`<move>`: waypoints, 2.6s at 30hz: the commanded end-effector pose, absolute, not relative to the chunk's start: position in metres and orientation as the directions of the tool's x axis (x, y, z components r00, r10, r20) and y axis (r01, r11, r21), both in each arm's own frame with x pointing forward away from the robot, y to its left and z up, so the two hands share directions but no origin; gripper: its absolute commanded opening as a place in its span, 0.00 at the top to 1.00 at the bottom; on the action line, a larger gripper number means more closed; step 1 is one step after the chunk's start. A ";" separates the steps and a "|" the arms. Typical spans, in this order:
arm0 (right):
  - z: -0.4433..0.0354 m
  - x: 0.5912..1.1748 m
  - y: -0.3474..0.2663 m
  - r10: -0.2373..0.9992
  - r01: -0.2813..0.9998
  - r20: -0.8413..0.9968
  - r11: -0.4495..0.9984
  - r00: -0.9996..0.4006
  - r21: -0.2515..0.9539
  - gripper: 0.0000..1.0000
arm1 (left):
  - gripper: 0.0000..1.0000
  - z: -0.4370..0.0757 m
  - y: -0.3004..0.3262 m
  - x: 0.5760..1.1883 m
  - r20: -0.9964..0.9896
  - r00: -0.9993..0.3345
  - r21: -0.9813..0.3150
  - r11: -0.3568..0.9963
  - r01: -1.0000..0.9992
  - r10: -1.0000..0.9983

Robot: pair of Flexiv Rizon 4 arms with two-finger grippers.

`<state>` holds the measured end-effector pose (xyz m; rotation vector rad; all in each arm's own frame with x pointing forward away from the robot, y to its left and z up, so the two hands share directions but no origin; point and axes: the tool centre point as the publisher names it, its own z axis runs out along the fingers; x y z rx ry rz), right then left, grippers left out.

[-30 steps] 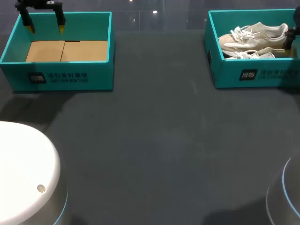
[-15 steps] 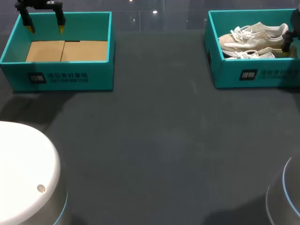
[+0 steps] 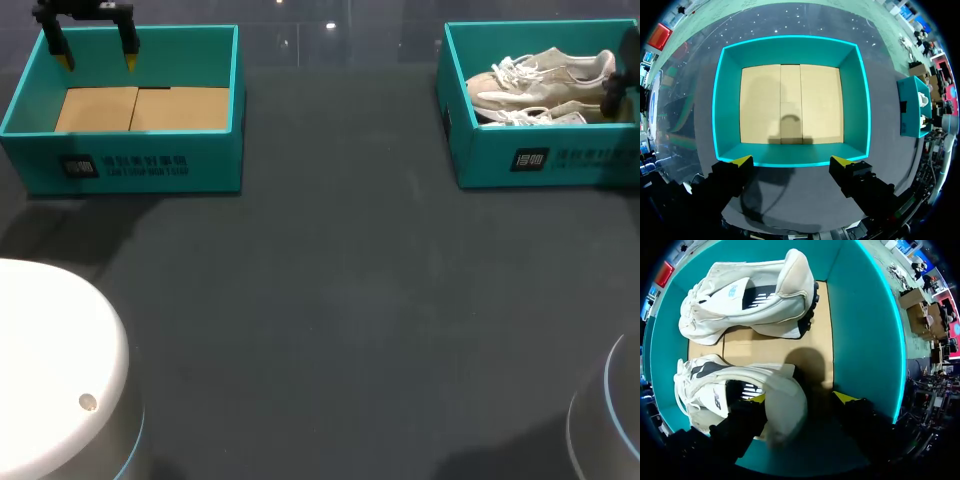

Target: Take the shoe out of the shoebox, open the shoe tongue, remove and reinsert the insole, then place the shoe into the shoebox

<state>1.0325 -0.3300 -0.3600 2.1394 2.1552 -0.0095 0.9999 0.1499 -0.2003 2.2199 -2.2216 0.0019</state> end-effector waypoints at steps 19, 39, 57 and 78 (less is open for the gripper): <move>-0.375 1.032 -0.333 0.998 1.000 -0.069 0.010 -0.009 0.028 0.89 | 0.00 -0.200 0.150 1.000 0.001 -0.001 0.000 0.001 -1.000 -1.000; -0.346 1.026 -0.339 0.995 0.998 -0.094 -0.024 0.030 0.065 1.00 | 0.00 -0.200 0.150 1.000 0.001 -0.001 0.000 0.001 -1.000 -1.000; -0.278 1.021 -0.341 0.992 0.990 -0.118 -0.032 0.049 0.138 1.00 | 0.00 -0.200 0.150 1.000 0.001 -0.001 0.000 0.001 -1.000 -1.000; -0.185 1.012 -0.332 0.980 0.990 -0.165 -0.093 0.110 0.109 1.00 | 0.00 -0.200 0.150 1.000 0.001 -0.001 0.000 0.001 -1.000 -1.000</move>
